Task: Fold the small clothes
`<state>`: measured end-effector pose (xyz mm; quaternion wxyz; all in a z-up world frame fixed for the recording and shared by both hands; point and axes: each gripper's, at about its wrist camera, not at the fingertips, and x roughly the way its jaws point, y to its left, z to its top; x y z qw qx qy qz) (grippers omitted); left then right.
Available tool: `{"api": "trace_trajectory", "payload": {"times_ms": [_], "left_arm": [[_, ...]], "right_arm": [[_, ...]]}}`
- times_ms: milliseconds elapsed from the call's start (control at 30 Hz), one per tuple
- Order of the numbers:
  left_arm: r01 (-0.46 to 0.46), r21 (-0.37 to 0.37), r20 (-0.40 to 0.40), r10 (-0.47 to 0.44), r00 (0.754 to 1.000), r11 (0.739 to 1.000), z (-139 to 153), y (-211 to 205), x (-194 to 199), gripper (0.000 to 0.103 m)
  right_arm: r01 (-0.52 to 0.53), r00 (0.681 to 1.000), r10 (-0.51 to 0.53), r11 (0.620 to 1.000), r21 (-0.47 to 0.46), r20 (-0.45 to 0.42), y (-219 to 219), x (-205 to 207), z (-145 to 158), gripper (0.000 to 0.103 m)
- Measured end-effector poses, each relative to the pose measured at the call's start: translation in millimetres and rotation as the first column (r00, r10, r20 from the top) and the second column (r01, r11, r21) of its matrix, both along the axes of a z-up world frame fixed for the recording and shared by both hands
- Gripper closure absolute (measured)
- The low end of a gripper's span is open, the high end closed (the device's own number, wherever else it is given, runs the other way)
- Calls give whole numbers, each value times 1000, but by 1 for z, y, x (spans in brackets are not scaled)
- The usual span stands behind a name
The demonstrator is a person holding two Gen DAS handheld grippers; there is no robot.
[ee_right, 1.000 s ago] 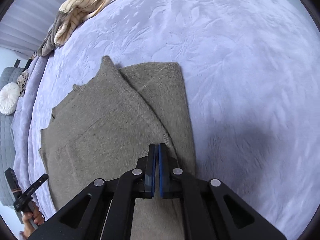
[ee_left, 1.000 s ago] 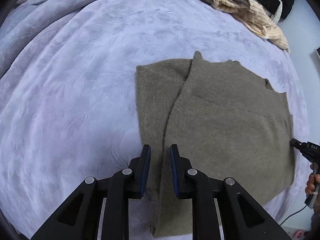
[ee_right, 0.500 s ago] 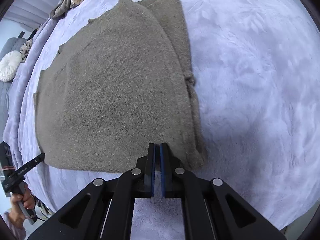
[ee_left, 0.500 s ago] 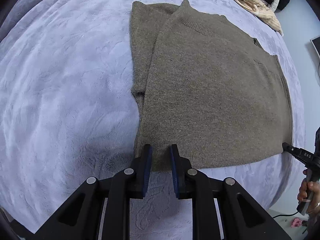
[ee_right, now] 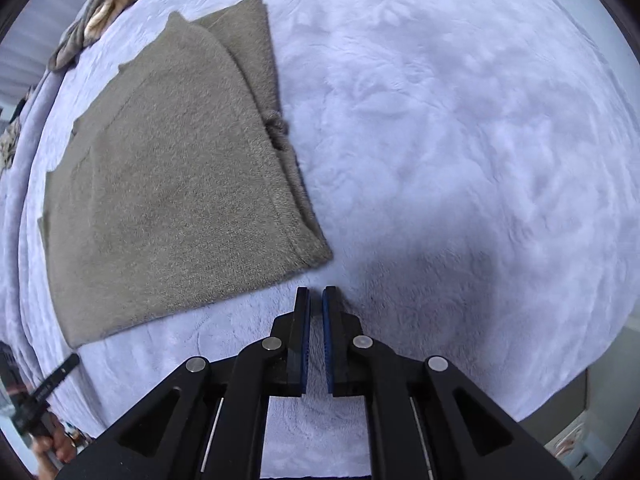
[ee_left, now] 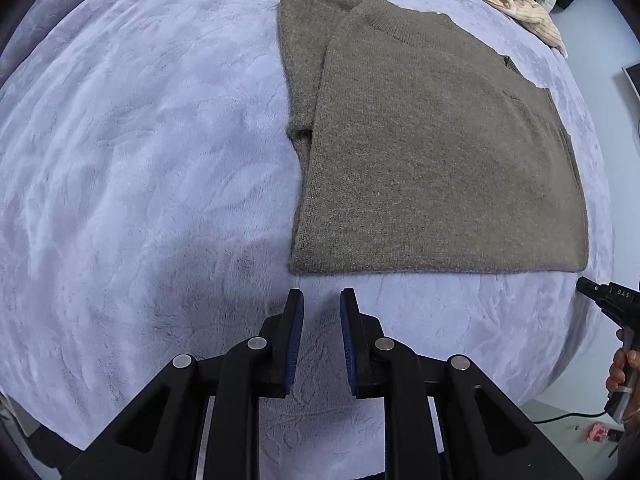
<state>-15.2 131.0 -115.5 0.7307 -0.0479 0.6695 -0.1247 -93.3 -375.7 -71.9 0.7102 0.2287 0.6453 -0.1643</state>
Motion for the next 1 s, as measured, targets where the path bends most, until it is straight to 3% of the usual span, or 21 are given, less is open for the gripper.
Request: {"api": "trace_trajectory", "payload": {"times_ms": [233,767,800,867,933,1000], "left_arm": [[38,-5,30,-38,999,999,20,1,-12,83],[98,-3,48,-97,994,995,33,-3,-31,82],[98,-5,51,-98,994,995,33,-3,-32,76],[85,5,61,-85,994,996,35,-1,-33,0],[72,3,87,-72,994,997,40,1,-35,1],[76,16,78,-77,994,997,40,3,-34,1]], "right_arm": [[2,1000,-2,1000,14,17,19,-13,16,96],[-61,998,61,994,87,-2,98,-11,6,92],[-66,998,66,993,93,1,102,-12,7,89],[-76,997,75,991,107,6,111,-8,6,81],[-94,996,93,989,114,7,120,-4,5,61],[-120,993,120,986,115,2,130,0,2,54]]}}
